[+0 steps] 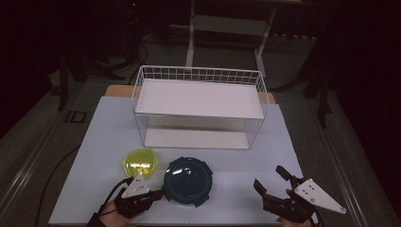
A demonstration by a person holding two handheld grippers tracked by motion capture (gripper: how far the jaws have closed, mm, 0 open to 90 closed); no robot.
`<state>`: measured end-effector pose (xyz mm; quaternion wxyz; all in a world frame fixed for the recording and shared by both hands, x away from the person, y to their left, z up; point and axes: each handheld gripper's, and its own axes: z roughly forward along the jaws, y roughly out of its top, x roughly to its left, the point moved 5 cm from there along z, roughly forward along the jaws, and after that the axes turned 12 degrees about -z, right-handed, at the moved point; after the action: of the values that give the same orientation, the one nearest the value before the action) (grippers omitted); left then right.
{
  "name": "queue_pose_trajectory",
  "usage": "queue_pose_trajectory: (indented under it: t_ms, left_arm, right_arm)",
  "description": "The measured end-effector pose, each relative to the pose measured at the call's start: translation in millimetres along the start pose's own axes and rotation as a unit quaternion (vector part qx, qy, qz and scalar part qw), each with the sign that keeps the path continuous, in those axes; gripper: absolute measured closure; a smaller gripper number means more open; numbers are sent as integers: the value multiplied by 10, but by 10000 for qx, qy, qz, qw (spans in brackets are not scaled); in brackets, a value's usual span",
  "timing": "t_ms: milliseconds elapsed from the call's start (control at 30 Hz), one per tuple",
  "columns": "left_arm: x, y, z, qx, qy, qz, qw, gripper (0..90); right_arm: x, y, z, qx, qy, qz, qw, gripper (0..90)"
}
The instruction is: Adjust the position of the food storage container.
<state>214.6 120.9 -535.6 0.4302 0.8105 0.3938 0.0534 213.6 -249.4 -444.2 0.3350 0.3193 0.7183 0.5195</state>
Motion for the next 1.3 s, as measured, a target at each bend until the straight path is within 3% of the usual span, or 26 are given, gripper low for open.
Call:
queue_pose_trajectory:
  t_ms: [467, 1033, 1300]
  left_arm:
    - [56, 166, 195, -98, 25, -139, 9999, 882]
    - [73, 200, 223, -92, 82, -232, 9997, 882]
    - [81, 306, 337, -85, 146, -341, 9993, 883]
  right_arm:
    - [18, -9, 15, 19, 75, -10, 10000, 125]
    - [35, -22, 32, 58, 126, -7, 9999, 125]
    - [33, -23, 25, 39, 134, 15, 9999, 126]
